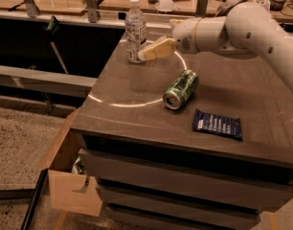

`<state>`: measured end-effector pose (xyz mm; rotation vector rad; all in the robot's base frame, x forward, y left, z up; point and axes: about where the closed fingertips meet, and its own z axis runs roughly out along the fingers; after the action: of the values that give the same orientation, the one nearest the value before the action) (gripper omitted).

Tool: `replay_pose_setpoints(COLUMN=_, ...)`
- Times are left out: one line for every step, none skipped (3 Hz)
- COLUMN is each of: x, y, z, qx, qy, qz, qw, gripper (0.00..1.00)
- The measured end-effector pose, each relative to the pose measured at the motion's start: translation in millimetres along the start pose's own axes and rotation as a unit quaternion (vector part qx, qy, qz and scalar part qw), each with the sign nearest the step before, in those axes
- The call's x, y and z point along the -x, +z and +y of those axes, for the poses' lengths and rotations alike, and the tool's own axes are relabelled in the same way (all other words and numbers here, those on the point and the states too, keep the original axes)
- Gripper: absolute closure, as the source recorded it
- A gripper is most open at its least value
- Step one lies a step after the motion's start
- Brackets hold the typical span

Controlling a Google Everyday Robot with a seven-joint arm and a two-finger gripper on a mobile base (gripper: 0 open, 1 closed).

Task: Pick blue plastic bottle

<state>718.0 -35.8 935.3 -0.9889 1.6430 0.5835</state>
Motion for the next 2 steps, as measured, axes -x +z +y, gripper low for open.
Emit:
replay_pose_setpoints(x=4.3, y=32.7, z=-4.4, qx=0.001, qy=0.026, qz=-0.016, qw=0.9995, gripper=0.0)
replay_pose_setpoints(x=9.9, y=60.1, z=-7.9, qx=0.003, qy=0.037, qz=-0.029, qw=0.9989, gripper=0.0)
